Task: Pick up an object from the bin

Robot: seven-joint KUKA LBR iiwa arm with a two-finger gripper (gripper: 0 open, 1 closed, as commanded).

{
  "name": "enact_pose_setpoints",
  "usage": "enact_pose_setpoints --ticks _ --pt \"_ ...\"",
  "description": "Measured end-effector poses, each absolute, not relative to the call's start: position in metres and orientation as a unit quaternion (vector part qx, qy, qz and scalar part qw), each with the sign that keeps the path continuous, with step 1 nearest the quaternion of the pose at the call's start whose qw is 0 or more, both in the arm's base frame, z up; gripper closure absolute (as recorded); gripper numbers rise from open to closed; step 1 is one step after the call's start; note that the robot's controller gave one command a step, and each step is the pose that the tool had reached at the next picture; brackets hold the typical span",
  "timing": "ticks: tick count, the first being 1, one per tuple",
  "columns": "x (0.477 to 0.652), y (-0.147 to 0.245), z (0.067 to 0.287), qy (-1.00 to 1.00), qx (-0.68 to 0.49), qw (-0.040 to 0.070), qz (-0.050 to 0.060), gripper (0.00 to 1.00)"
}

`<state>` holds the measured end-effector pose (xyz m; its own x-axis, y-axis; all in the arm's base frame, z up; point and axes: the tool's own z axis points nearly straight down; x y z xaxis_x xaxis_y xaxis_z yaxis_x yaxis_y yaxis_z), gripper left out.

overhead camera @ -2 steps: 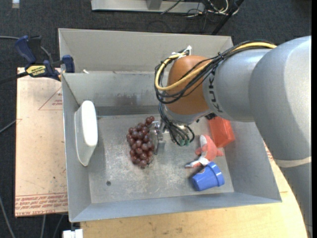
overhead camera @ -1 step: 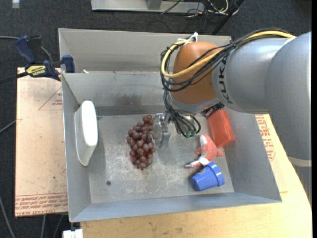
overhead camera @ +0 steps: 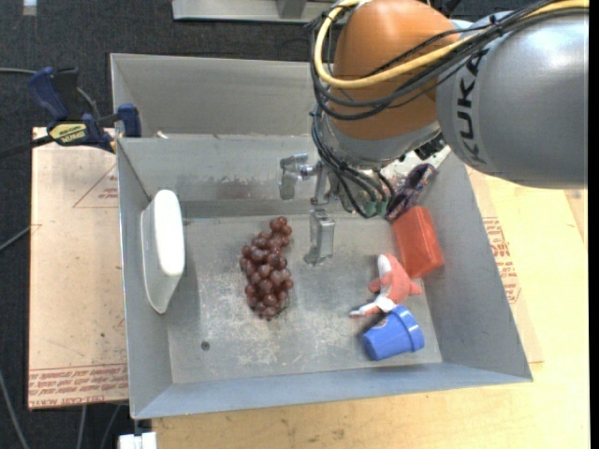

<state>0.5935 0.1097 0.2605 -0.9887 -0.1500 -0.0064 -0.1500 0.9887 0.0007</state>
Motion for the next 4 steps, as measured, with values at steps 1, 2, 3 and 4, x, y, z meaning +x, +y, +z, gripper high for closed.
enact_pose_setpoints --ticks 1,2,3,4 --pt "0.591 0.119 0.285 0.997 -0.08 0.009 0.002 0.0" --pt "0.584 0.123 0.252 0.995 -0.098 0.009 0.001 0.0" --pt "0.574 0.13 0.199 0.982 -0.19 0.008 0.0 0.0" --pt "0.572 0.13 0.161 0.953 -0.304 0.01 -0.001 0.0"
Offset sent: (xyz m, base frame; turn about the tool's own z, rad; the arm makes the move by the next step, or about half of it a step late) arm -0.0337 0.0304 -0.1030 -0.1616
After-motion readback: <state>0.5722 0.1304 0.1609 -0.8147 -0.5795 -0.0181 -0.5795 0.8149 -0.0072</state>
